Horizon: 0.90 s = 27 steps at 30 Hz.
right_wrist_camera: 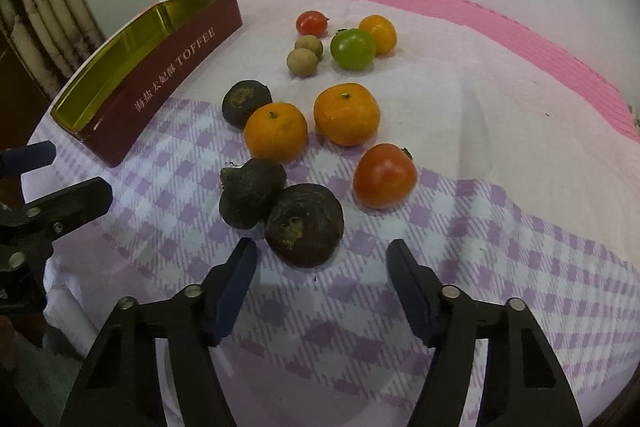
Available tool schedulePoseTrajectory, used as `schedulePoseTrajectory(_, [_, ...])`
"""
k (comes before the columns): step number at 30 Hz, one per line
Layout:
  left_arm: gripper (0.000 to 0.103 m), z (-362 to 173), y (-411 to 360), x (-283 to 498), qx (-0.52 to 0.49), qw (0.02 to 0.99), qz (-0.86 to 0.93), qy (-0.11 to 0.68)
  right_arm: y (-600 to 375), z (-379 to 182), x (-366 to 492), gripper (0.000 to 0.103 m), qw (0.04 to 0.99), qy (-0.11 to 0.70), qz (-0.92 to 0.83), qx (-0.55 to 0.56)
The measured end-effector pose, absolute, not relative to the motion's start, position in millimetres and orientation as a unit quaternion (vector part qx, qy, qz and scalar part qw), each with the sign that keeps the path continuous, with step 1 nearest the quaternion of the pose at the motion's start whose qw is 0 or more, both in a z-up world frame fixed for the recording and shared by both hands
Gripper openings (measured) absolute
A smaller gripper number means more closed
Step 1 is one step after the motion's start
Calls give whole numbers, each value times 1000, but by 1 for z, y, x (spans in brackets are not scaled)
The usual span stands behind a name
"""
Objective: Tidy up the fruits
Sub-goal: 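Grasp a dark brown round fruit with the right tool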
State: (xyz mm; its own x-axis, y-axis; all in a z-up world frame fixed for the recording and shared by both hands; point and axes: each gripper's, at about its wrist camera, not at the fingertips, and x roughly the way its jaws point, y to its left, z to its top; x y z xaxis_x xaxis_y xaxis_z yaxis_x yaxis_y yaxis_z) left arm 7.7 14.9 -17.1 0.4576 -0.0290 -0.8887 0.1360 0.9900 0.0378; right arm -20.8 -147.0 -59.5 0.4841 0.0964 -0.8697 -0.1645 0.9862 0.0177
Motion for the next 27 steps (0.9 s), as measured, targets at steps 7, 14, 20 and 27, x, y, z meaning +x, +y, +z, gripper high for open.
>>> schedulePoseTrajectory(7, [101,-21,14,10,52,850,-52,522,-141,-60,-13,59,864,496,76,-44])
schedulePoseTrajectory(14, [101,-23,12,12,53,848,-53,525,-139,-58,-13,40,866,491,85,-52])
schedulePoseTrajectory(20, [101,-24,11,11,54,847,-54,526,-152,-57,-17,40,864,496,74,-43])
schedulePoseTrajectory(27, [101,-24,-2,8,69,845,-80,524,-192,-56,-22,39,860,510,35,-19])
